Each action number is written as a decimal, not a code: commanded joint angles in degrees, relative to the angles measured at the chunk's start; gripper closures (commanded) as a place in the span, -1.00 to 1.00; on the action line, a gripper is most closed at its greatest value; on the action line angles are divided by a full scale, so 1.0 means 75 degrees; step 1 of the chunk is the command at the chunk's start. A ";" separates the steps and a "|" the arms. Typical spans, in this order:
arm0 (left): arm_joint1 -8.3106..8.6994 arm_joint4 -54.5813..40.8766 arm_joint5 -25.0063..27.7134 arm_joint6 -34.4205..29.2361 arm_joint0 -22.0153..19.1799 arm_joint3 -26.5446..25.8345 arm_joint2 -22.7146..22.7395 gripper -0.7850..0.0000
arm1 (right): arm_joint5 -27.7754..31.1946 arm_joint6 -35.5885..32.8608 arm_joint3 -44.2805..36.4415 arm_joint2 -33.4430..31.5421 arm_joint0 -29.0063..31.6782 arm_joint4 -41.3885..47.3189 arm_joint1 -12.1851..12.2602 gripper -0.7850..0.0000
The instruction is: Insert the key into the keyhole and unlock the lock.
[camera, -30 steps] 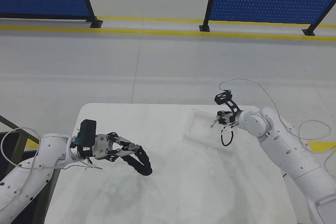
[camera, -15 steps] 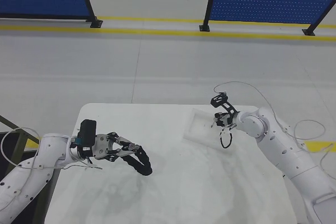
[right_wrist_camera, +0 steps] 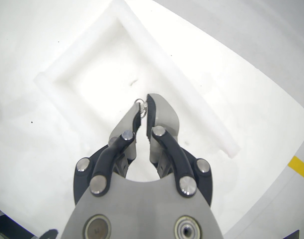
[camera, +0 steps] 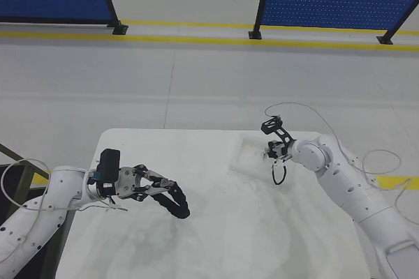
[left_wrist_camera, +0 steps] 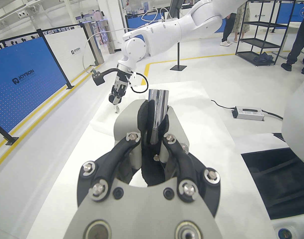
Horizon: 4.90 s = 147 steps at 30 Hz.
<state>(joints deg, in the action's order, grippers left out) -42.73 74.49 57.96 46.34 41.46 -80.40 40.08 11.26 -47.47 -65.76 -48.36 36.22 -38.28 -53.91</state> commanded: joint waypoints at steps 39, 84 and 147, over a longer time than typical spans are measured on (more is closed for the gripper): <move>0.0000 0.0000 0.0000 0.0000 0.0000 0.0000 0.0000 1.00 | -0.2407 -0.0728 0.0752 0.0513 -0.0341 0.1150 -0.0841 0.17; 0.0000 0.0000 0.0000 0.0000 0.0000 0.0000 0.0000 1.00 | -0.1859 -0.1982 0.0528 0.1213 -0.0701 -0.3388 -0.1110 1.00; 0.0000 0.0000 0.0000 0.0000 0.0000 0.0000 0.0000 1.00 | 0.0545 -0.5403 -0.0539 -0.2981 0.0626 0.5171 -0.0134 1.00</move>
<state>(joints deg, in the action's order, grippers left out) -42.73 74.49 57.96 46.34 41.46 -80.40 40.08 15.35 -88.00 -69.80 -70.72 40.91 0.50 -54.92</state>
